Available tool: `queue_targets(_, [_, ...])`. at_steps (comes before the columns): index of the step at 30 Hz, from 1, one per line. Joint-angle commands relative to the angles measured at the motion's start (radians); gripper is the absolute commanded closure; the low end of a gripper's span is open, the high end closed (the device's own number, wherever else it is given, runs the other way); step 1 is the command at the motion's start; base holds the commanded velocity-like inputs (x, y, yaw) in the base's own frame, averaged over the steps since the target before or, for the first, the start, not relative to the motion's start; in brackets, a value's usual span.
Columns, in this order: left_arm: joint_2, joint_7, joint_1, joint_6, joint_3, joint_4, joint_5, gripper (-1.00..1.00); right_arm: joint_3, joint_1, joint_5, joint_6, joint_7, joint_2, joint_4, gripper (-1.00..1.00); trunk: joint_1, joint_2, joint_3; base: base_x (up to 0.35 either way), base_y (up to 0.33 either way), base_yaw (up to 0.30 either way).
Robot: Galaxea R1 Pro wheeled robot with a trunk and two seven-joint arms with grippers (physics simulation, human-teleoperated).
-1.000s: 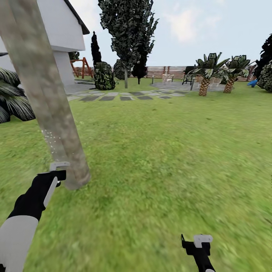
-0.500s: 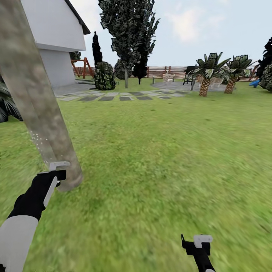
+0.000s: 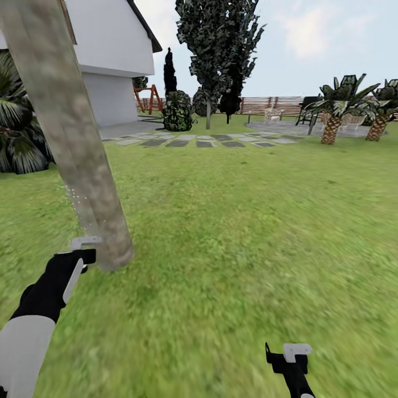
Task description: In the garden, pick up the pesticide atomizer on the floor and spray pesticide onto both trees until each tree trunk is fully covered.
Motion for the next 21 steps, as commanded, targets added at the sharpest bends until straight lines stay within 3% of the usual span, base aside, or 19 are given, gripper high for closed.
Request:
queue_targets(1, [0.0,0.0,0.0,0.001,0.0,0.0,-0.001,1.0,0.0,0.0,0.0,0.0,0.0,0.0,0.0,-1.0,0.0,0.0,0.0,0.001,-0.042,0.276])
queue_targets(15, [-0.003,-0.001,0.003,0.003,-0.003,0.012,0.002,1.0,-0.001,0.0,0.0,0.0,0.0,-0.004,0.0,-1.0,0.0,0.0,0.0,0.001,-0.005,0.276])
queue_targets(21, [-0.004,-0.001,0.003,0.001,-0.003,0.012,0.003,1.0,-0.001,0.0,0.0,0.0,0.001,-0.003,0.0,-1.0,0.0,0.0,0.0,0.139,-0.171,0.139])
